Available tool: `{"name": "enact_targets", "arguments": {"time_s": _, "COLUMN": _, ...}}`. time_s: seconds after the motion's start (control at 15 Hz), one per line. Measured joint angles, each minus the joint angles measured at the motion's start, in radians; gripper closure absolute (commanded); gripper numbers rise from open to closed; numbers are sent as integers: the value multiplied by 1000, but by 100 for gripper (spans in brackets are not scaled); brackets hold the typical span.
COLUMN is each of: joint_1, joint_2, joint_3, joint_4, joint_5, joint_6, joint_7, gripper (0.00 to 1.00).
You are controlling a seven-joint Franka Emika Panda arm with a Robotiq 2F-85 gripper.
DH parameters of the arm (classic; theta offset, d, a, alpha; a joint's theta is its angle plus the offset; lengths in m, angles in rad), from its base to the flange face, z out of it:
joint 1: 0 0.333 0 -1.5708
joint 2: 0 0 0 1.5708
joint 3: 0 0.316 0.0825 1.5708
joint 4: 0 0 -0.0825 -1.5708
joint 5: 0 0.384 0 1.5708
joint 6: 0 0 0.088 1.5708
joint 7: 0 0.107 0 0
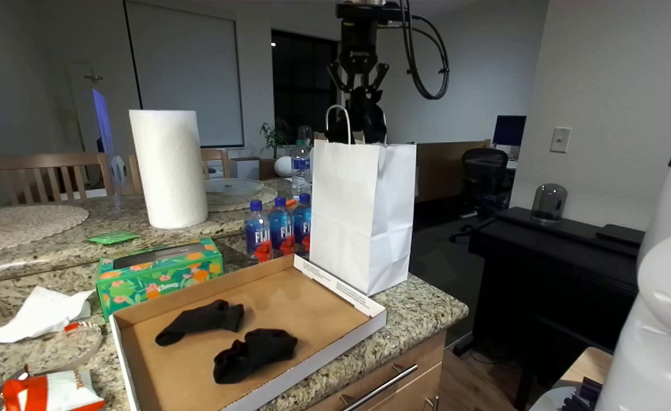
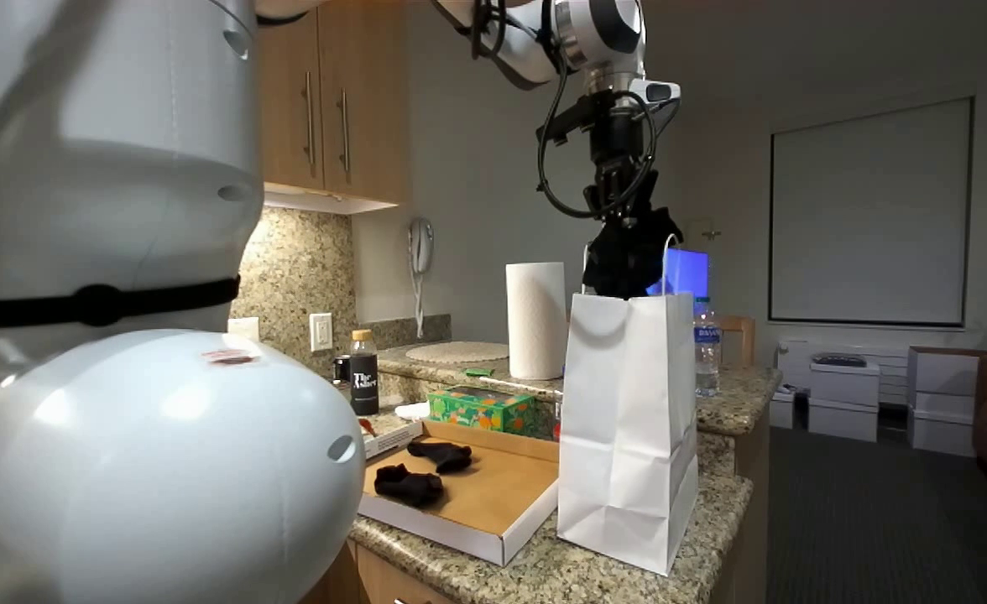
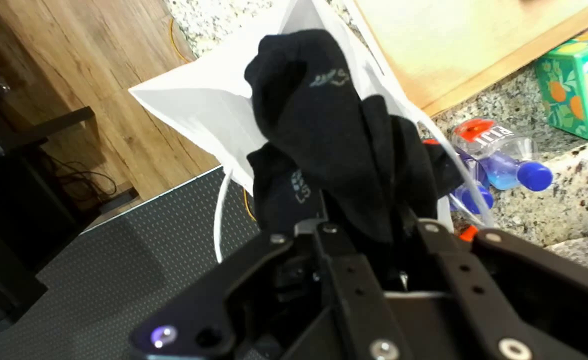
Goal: Put the black socks in the white bag
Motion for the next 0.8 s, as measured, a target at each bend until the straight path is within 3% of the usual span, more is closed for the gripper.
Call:
{"name": "enact_targets", "arguments": {"time_s": 0.4, "joint_1": -1, "joint_2": 0, "joint_3": -7, "joint_4": 0, "joint_5": 0, "joint_6": 0, "joint_7": 12, "gripper": 4}}
{"name": "enact_targets", "arguments": {"time_s": 0.8, "joint_1": 2, "joint_2": -34, "joint_3": 1, "joint_4": 1, "joint_5": 0, "joint_6": 2, "joint_7": 13, "gripper": 0}}
